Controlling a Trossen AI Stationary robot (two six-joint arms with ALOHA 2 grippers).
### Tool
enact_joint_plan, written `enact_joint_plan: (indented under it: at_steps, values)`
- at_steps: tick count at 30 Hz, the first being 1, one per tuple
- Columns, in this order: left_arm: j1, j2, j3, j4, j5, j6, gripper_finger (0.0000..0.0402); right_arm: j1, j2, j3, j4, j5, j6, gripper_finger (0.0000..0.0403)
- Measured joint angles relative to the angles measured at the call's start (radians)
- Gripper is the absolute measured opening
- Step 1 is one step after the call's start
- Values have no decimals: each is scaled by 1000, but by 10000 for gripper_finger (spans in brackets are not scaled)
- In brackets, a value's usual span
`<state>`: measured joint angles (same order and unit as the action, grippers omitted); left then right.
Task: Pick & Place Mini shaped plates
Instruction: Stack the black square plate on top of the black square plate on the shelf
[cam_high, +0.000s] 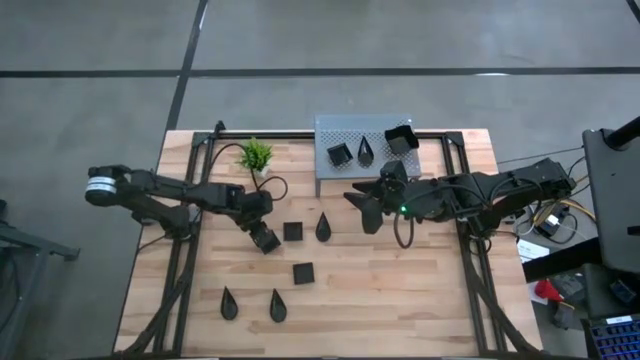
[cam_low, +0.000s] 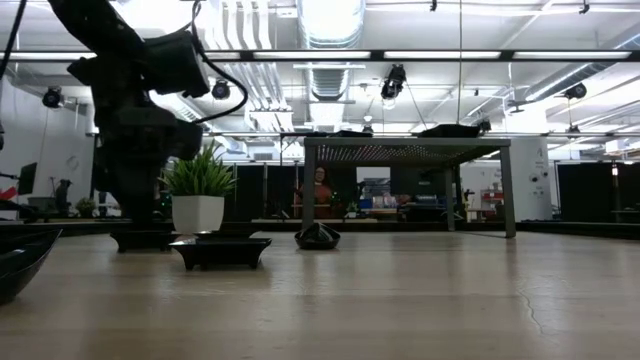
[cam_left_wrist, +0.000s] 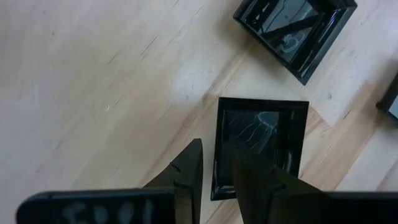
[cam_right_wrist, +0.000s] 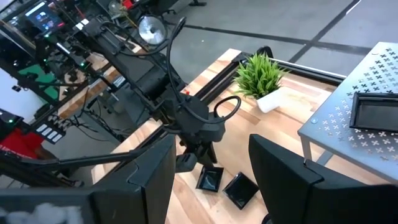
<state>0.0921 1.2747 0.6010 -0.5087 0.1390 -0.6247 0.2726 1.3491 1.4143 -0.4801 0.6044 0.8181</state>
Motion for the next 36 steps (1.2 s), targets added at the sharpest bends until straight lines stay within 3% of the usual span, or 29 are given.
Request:
enact_joint_plan:
  at_steps: [27,36]
  values:
    - [-13,1,-50,89,25,-45,72,0,0,-3,-2,8,-6,201]
    - [-13,1,-50,90,25,-71,7,-1,0,-3,-1,27,-6,201]
